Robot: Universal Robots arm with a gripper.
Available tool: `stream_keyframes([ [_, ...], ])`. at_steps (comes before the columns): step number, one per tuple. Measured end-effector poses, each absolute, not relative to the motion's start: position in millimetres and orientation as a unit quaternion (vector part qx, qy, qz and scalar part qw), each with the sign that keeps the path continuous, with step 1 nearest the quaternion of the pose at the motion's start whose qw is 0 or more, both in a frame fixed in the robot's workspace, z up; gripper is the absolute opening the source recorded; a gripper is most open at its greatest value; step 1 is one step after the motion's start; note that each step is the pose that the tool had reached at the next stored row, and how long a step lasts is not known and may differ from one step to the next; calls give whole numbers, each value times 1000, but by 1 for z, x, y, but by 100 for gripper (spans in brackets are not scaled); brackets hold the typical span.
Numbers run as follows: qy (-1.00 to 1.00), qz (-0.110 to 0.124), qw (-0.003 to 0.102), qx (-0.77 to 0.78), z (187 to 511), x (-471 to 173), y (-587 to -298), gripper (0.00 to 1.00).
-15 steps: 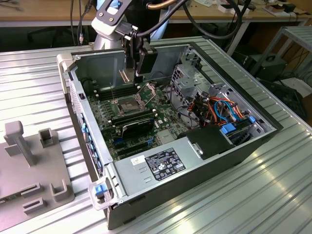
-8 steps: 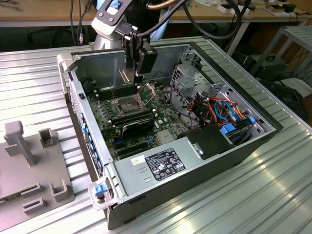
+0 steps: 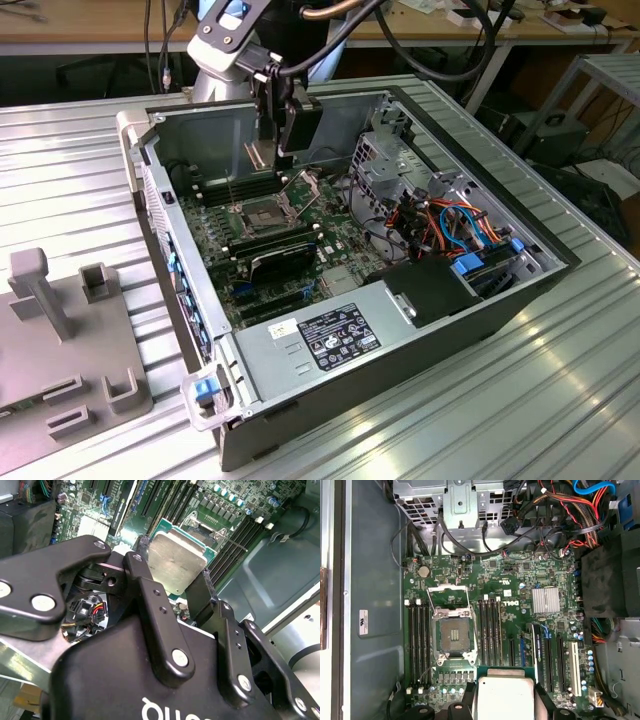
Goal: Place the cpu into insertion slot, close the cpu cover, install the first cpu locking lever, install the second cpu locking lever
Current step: 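Place the cpu into insertion slot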
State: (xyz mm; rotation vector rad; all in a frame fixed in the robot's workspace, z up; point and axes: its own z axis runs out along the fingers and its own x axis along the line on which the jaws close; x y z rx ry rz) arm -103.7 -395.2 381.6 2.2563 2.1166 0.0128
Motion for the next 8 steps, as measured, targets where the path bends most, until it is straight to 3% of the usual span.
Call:
stream_keyframes([
  [8,684,4,24,729,381,-103,-394,55],
])
